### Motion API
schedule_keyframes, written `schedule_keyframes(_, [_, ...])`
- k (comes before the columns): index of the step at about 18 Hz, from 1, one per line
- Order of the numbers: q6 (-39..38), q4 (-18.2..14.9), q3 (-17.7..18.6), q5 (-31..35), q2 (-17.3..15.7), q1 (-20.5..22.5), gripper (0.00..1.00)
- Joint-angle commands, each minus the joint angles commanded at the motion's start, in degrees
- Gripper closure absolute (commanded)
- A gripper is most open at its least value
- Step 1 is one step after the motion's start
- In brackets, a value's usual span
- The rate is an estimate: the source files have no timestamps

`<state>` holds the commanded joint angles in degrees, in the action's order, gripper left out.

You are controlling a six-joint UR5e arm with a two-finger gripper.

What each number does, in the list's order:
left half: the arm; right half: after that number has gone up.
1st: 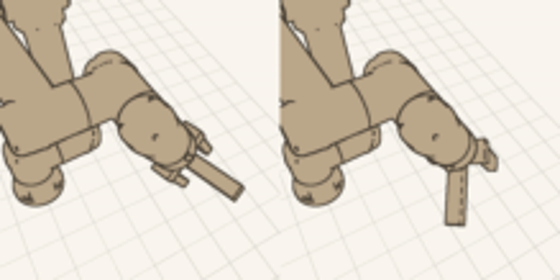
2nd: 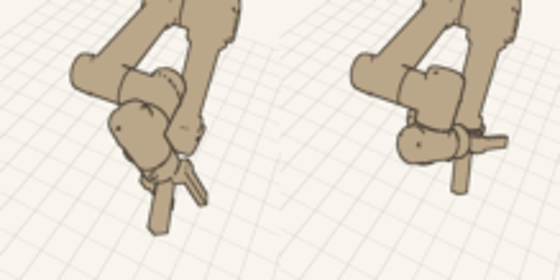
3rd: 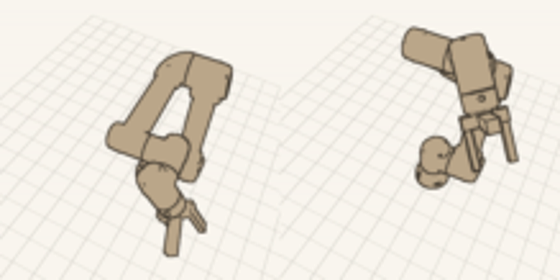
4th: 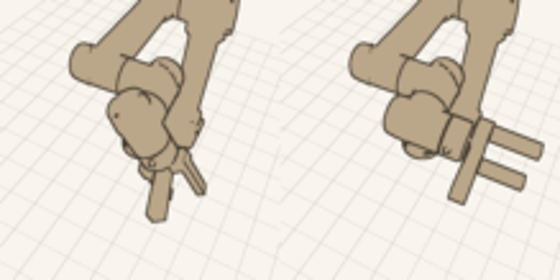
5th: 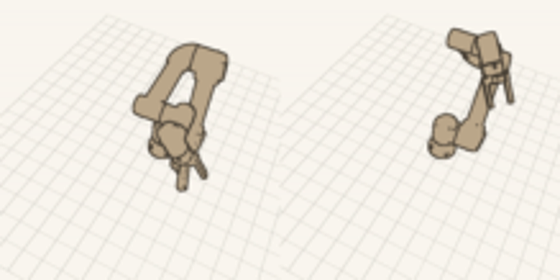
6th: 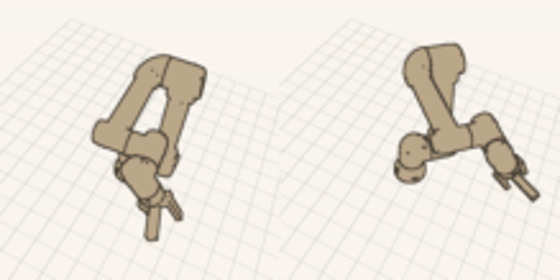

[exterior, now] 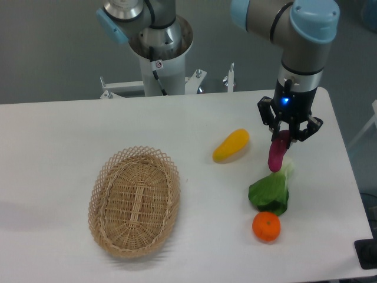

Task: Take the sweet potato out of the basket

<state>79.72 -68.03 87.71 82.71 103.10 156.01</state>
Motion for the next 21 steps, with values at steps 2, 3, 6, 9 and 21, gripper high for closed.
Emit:
schedule_keyframes(2, [-0.09, 0.00, 0.00, 0.00, -0.09, -0.26, 0.84])
schedule_keyframes(3, [-0.09, 0.09, 0.00, 0.09, -0.09, -0.35, 0.84])
schedule_keyframes(6, [-0.26, 0.09, -0.18, 0.09, -0.17, -0.53, 0.84])
schedule_keyframes(9, [-0.35, 0.18, -0.26, 0.09, -0.26, -0.53, 0.84])
schedule_keyframes(21, [-0.79, 0.44, -0.44, -0.09, -0.18, -0.70, 0.84])
